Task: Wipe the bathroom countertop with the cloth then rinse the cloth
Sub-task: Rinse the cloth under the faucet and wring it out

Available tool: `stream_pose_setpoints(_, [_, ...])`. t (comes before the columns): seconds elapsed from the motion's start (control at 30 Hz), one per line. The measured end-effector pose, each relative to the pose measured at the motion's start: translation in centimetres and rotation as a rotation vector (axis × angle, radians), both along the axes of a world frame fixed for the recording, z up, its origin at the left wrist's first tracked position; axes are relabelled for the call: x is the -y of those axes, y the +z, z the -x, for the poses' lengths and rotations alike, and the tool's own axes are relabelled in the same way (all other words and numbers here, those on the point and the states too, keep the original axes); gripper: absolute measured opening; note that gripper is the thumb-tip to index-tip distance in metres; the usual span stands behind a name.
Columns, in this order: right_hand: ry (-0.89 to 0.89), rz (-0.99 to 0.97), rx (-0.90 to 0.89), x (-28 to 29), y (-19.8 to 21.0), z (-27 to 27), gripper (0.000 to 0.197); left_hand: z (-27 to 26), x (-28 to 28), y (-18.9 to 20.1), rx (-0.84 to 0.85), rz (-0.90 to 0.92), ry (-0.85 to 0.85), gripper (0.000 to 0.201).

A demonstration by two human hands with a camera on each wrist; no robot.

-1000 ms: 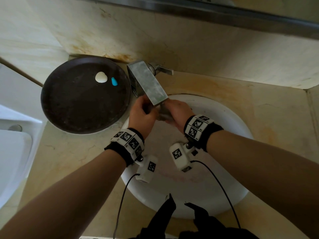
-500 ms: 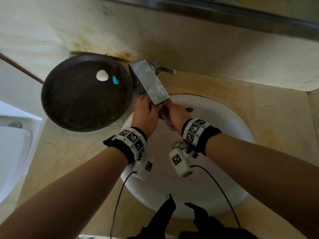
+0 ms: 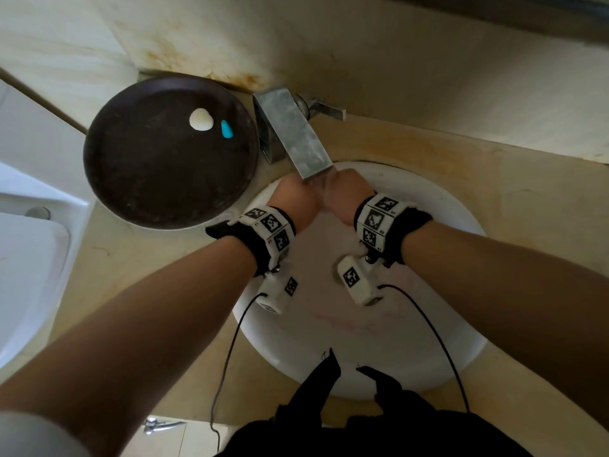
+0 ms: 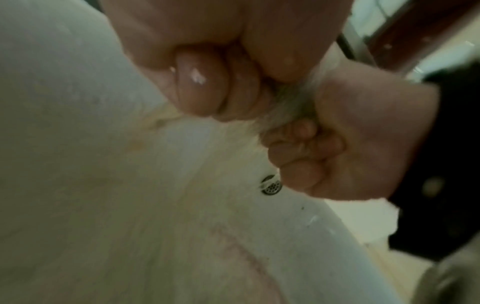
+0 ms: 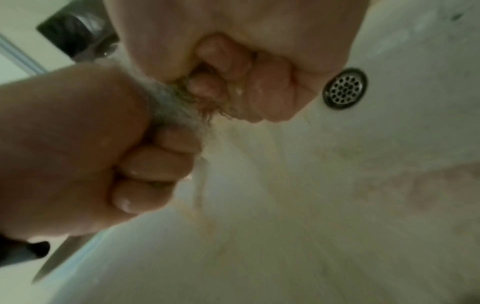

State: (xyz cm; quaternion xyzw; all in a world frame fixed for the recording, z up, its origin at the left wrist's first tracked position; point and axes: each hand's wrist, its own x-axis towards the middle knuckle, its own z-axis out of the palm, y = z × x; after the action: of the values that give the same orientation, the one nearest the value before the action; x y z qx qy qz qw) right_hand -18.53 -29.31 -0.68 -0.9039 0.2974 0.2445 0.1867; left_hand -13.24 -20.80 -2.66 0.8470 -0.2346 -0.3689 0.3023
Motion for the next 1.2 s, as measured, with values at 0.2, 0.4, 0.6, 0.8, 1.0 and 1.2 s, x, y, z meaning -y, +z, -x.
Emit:
stream_pose_setpoints(0.2, [-0.010,-0.003,0.308,0.0,-0.5,1.1,0.046,-0.5,-0.4,0.0,-0.314,0.054,0.099,0.036])
stream_pose_setpoints(0.4, [-0.058,-0.331,0.305,1.5,-1.6,3.1,0.029,-0.7,-2.1,1.1,-0.461,0.269,0.225,0.014])
stream_pose_setpoints(0.6, [0.035,-0.299,0.122,1.6,-1.5,3.5,0.028,-1.0,-3.6,1.3,-0.098,0.264,-0.054,0.068])
stream_pose_setpoints(0.8, [-0.490,-0.918,0.080,1.0,-1.0,2.2,0.019,-1.3,-4.5,0.4,0.286,0.193,-0.233,0.059])
stream_pose_setpoints(1.0, [-0.279,-0.681,-0.001,0.4,0.1,1.0,0.019,-1.2,-2.9,0.7,0.621,-0.011,-0.549,0.037])
stream_pose_setpoints(1.2, [0.231,-0.089,0.031,-1.4,-0.1,-0.1,0.024,-1.3,-2.0,1.2,0.635,-0.304,-0.565,0.027])
